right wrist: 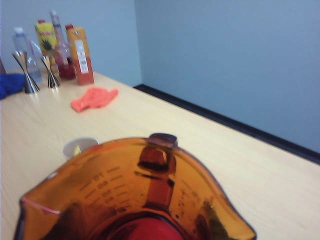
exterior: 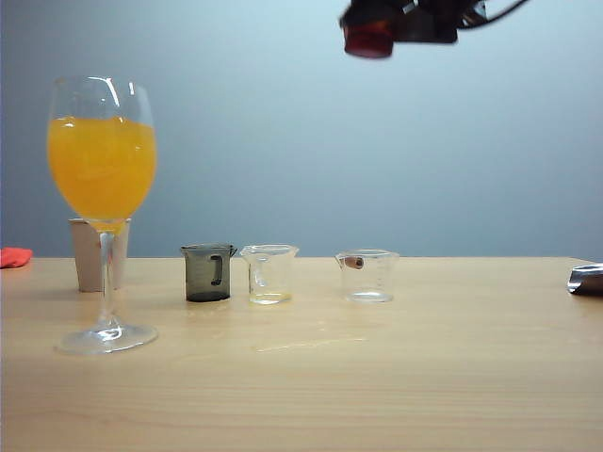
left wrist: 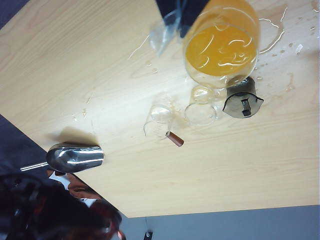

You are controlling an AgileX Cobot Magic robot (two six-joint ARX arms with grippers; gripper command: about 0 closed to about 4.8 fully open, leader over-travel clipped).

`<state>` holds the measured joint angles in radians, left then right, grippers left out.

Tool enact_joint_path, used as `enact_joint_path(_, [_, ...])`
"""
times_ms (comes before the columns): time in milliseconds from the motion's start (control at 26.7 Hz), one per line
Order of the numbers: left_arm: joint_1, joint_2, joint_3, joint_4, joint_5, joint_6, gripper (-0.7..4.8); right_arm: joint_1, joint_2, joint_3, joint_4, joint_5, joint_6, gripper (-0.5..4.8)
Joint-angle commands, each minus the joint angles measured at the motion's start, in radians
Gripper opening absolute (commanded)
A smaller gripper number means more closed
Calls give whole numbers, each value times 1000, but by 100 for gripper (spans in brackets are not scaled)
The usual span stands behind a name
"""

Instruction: Pick up the fourth measuring cup from the left, pour the grenadine inside into the goblet, and finally put the measuring cup back in its original place.

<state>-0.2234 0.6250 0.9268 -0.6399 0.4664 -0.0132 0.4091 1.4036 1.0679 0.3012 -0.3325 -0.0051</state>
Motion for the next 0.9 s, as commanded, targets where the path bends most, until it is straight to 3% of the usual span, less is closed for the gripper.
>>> enact_joint_path(37, [0,-2,4,13,-27,1,-5,38,8,80,-55,24,1,-5])
enact_joint_path(224, [1,-2,4,13,-71,-2,-5,105,71,176,-110,25,-15,-5])
enact_joint_path(748, [1,-2,4,11,-62,-2,-5,349,286,322,-116,48,-141,-5])
enact_joint_path(897, [1,-1,4,4,-62,-2,-5,395,295,320,-125,149,-201,-5])
